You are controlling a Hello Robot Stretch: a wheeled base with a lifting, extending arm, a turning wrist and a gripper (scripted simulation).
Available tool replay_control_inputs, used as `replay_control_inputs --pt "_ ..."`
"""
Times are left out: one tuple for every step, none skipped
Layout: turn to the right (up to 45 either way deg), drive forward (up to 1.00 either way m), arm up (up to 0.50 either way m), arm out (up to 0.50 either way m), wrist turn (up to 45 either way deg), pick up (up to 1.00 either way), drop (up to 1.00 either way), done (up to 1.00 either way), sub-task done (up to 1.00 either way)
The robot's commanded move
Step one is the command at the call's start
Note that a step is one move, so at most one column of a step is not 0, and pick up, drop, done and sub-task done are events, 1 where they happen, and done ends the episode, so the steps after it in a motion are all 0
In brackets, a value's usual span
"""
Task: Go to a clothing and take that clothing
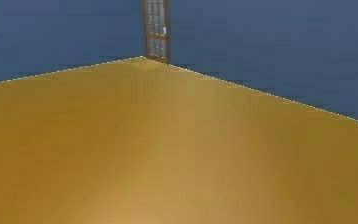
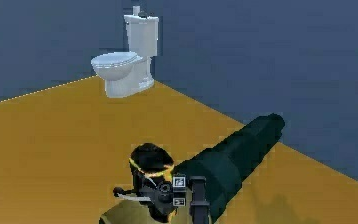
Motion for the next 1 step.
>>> replay_control_inputs --pt "0.0 0.00 0.00 0.00 30.0 0.00 0.00 0.00 0.00"
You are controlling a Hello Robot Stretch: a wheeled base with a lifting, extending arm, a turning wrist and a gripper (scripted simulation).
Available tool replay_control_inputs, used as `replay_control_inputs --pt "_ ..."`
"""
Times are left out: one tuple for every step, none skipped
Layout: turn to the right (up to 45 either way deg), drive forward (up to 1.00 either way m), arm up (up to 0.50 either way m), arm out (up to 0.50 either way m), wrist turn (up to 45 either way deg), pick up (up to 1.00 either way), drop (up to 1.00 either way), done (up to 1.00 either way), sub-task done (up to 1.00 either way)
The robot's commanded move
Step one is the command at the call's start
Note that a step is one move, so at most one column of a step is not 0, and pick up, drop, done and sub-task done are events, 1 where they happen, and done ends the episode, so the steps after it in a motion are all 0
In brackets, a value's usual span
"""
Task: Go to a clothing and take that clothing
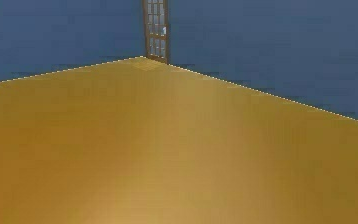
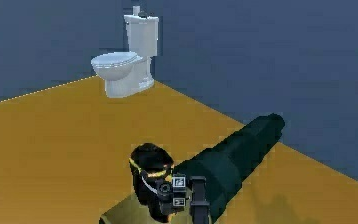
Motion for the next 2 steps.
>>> replay_control_inputs --pt "0.0 0.00 0.00 0.00 0.0 1.00 0.00 0.00 0.00" --pt "0.0 0.00 0.10 0.00 0.0 0.00 0.00 0.00 0.00"
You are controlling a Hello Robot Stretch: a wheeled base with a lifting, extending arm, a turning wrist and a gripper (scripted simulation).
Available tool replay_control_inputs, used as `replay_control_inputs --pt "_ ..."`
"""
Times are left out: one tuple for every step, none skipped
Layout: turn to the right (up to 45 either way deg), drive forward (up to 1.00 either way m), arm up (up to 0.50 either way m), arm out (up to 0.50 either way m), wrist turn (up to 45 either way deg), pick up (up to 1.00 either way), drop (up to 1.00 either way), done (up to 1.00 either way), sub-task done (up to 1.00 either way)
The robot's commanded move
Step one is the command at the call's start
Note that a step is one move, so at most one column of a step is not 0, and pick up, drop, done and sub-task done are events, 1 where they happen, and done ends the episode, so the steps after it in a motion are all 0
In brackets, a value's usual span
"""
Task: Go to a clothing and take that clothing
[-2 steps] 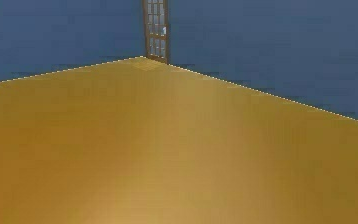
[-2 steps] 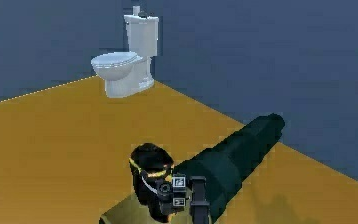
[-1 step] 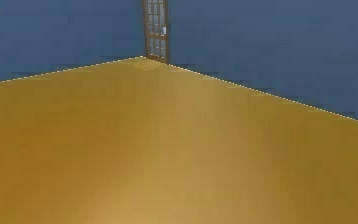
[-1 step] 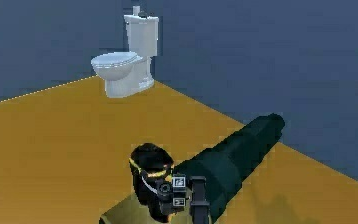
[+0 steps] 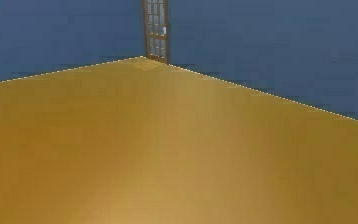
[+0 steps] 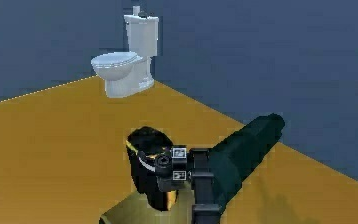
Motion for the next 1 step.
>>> replay_control_inputs --pt "0.0 0.00 0.00 0.00 0.0 0.00 0.00 1.00 0.00"
